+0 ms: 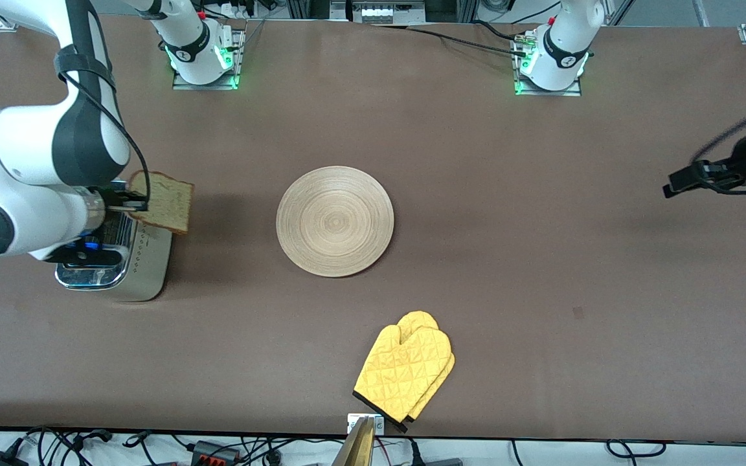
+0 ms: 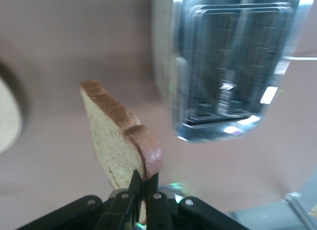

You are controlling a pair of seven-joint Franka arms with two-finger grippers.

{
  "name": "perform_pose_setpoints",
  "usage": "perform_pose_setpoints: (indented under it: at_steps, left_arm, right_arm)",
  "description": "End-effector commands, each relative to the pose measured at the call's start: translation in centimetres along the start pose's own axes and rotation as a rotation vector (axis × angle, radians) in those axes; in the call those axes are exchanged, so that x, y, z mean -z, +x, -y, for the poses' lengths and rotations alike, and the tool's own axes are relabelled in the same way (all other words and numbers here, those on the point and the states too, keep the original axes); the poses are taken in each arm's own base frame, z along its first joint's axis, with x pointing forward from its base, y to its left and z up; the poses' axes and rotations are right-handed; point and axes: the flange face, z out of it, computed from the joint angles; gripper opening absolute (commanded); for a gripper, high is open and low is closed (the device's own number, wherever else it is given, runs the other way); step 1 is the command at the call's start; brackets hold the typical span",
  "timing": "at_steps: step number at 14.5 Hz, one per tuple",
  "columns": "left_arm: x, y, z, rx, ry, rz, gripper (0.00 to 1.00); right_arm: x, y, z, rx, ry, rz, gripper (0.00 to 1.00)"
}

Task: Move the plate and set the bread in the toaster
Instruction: 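Lift the bread slice and carry it above the toaster with the right gripper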

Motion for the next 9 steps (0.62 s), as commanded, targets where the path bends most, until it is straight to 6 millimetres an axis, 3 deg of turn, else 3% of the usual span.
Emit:
perform_pose_setpoints:
  at_steps: [1, 3, 6, 9]
  left_arm:
    - [0.5, 0.3, -1.7, -0.030, 0.015, -0.007, 1.00]
    - [1.7, 0.4, -2.8, -0.058, 0.060, -0.036, 1.00]
    - [1.7, 0.0, -3.6, -0.061, 0.069, -0.026, 1.00]
    - [1.6, -0.1, -2.9, -0.054, 0.071, -0.013, 1.00]
  right_arm:
    - [2.6, -1.4, -1.4, 0.020, -0.107, -0.016, 0.00]
    - [3.1, -1.4, -2.2, 0.022, -0.220, -0.029, 0.00]
    - [4.2, -0.5, -2.4, 0.063, -0.322, -0.110, 0.00]
    - [4.2, 0.5, -3.0, 0.064, -0.422, -0.137, 0.00]
